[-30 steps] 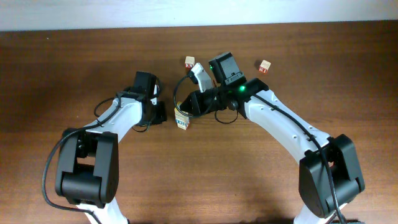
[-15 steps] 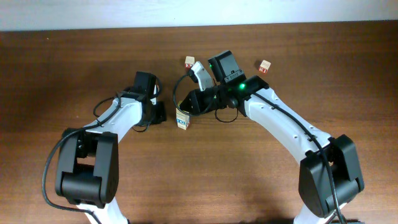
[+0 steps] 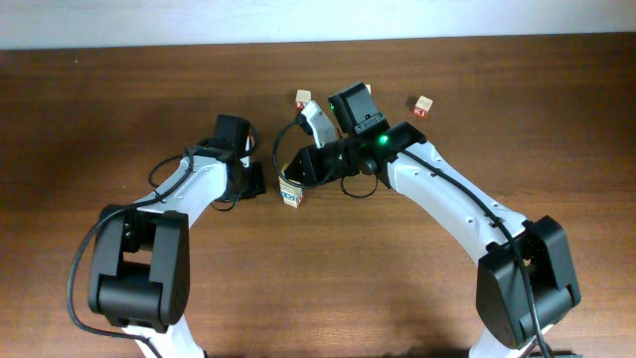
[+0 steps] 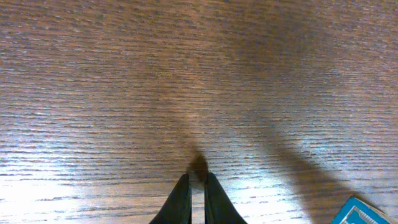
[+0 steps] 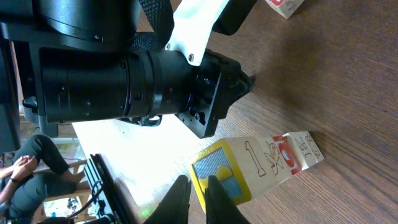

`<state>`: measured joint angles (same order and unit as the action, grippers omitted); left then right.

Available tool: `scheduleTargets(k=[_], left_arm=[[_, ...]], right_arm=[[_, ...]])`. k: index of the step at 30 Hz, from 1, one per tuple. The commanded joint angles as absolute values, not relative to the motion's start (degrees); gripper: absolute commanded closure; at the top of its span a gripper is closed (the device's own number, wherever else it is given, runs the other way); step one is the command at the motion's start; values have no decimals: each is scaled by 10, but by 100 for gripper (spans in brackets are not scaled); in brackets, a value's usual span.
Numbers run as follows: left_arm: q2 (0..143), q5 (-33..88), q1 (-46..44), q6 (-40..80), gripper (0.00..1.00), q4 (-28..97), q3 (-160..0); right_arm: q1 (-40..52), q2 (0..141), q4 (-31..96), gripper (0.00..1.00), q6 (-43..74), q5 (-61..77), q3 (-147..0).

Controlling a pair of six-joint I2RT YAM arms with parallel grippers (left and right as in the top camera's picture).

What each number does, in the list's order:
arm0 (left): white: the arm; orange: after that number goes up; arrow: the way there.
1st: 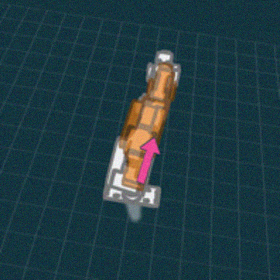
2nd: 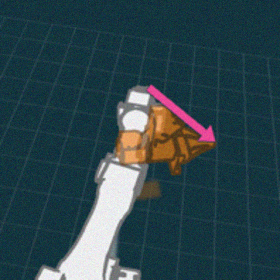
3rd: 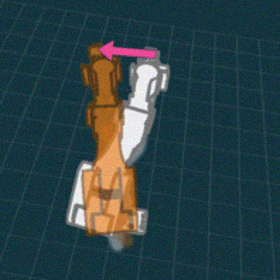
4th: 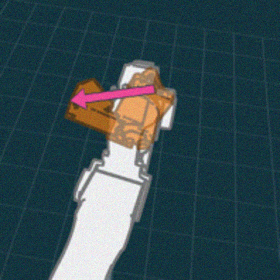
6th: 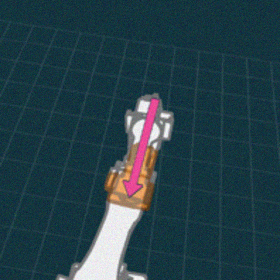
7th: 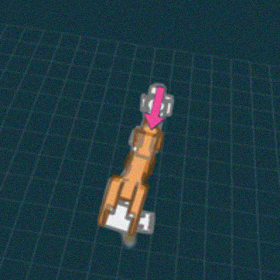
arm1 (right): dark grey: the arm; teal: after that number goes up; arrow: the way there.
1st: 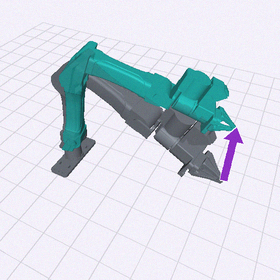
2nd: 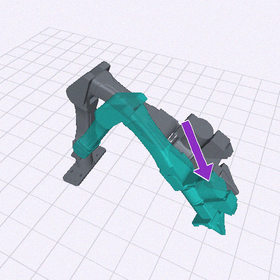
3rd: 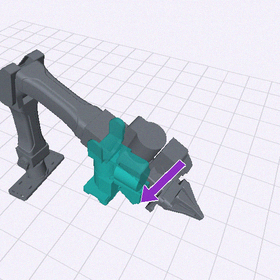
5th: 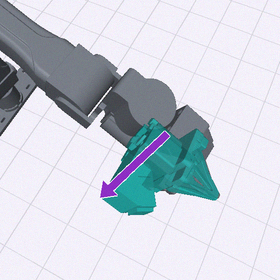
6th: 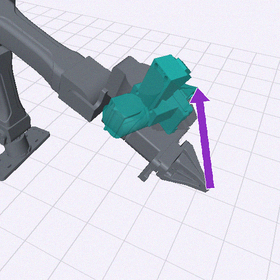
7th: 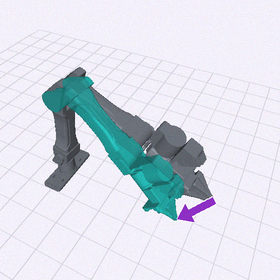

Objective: Rotate 5 blocks

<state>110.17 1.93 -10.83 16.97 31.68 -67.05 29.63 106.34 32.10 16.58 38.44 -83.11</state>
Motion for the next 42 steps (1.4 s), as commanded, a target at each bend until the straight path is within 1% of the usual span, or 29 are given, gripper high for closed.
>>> scheduleTargets(k=[1,13,27,29,30,31,32,33,34,36,37,38,39,41,42], left_arm=[[1106,6,-107,171,92,320,-665],[1106,6,-107,171,94,320,-665],[1106,6,-107,171,92,320,-665],[1106,6,-107,171,88,320,-665],[1106,6,-107,171,84,320,-665],[1106,6,-106,171,78,320,-665],[1106,6,-106,171,70,320,-665],[1106,6,-106,171,67,320,-665],[1105,5,-106,171,55,320,-668],[1105,2,-103,171,50,325,-676],[1104,0,-101,171,50,328,-681],[1103,-2,-98,171,50,336,-688],[1101,-8,-94,171,49,344,-696],[1098,-24,-80,171,49,368,-718],[1095,-29,-72,171,49,378,-726]], right_arm=[[300,1062,328,88,166,369,-836],[301,1042,328,88,166,380,-843],[305,1036,332,87,163,383,-869],[305,1030,336,83,153,381,-879],[305,1026,339,78,149,374,-884],[303,1019,347,71,137,366,-894],[300,1014,359,65,137,354,-905],[297,1010,372,60,124,351,-916],[289,1003,405,45,104,345,-945],[283,998,440,34,88,330,-971],[279,996,453,31,85,322,-980],[274,992,470,24,76,310,-993],[266,987,488,20,72,291,-1004],[246,973,502,14,63,273,-1009],[233,965,509,12,62,271,-1009]])
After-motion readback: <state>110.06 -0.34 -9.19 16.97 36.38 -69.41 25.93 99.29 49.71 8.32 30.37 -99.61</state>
